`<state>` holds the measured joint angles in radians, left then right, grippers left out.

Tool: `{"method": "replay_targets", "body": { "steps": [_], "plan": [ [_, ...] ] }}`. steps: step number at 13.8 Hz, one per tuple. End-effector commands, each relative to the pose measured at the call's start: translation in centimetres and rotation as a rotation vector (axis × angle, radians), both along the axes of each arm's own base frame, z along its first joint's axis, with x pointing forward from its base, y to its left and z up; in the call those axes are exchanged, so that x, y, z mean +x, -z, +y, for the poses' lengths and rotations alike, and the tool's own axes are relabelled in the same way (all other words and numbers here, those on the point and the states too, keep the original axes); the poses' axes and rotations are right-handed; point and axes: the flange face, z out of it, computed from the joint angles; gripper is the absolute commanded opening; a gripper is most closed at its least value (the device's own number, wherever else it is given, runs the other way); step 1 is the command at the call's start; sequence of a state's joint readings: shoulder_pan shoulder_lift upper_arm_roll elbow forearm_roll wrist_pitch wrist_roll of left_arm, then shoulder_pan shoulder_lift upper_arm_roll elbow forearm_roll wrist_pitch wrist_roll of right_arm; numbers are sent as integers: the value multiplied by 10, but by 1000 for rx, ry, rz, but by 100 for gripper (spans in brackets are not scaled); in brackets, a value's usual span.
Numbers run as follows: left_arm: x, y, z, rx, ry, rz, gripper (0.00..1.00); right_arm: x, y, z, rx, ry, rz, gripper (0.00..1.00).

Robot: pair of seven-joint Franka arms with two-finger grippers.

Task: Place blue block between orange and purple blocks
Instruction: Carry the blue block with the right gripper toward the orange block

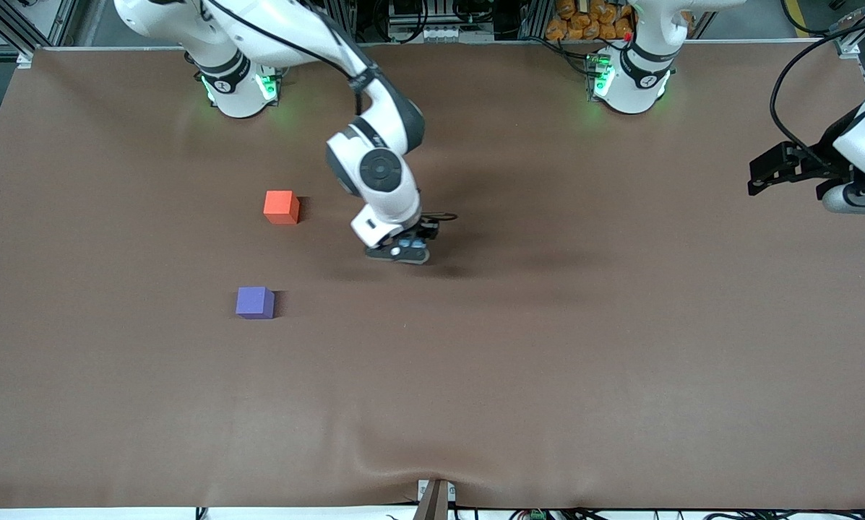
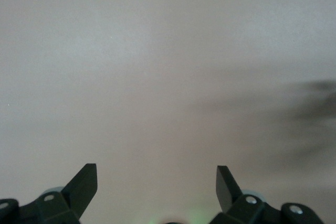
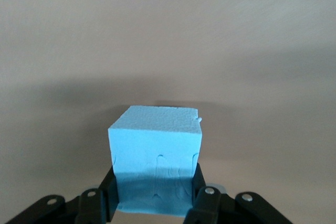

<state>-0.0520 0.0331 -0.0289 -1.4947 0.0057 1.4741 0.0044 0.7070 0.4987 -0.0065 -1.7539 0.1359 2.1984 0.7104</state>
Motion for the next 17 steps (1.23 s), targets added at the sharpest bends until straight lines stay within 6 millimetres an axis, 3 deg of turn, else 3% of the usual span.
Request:
{"method": "replay_targets", "body": {
  "steps": [1, 3, 4, 6, 8, 13, 17],
  "plan": [
    [-22, -5, -6, -8, 19, 4, 100, 20, -81, -79, 12, -91, 29, 0],
    [-24, -8, -7, -3, 75, -1, 100, 25, -92, -163, 34, -141, 40, 0],
    [-25, -10, -10, -2, 121, -2, 100, 24, -81, -205, 40, -174, 62, 0],
    [-25, -11, -7, 0, 152, -5, 100, 8, -53, -248, 49, -222, 65, 0],
    [-24, -9, -10, -1, 169, -2, 100, -4, -35, -268, 46, -196, 68, 0],
    [-21, -9, 5, -11, 60, -10, 100, -1, -17, -292, 43, -150, 70, 0],
    [-18, -6, 7, 6, -19, -8, 100, -5, 18, -316, 44, -159, 40, 0]
  ]
}}
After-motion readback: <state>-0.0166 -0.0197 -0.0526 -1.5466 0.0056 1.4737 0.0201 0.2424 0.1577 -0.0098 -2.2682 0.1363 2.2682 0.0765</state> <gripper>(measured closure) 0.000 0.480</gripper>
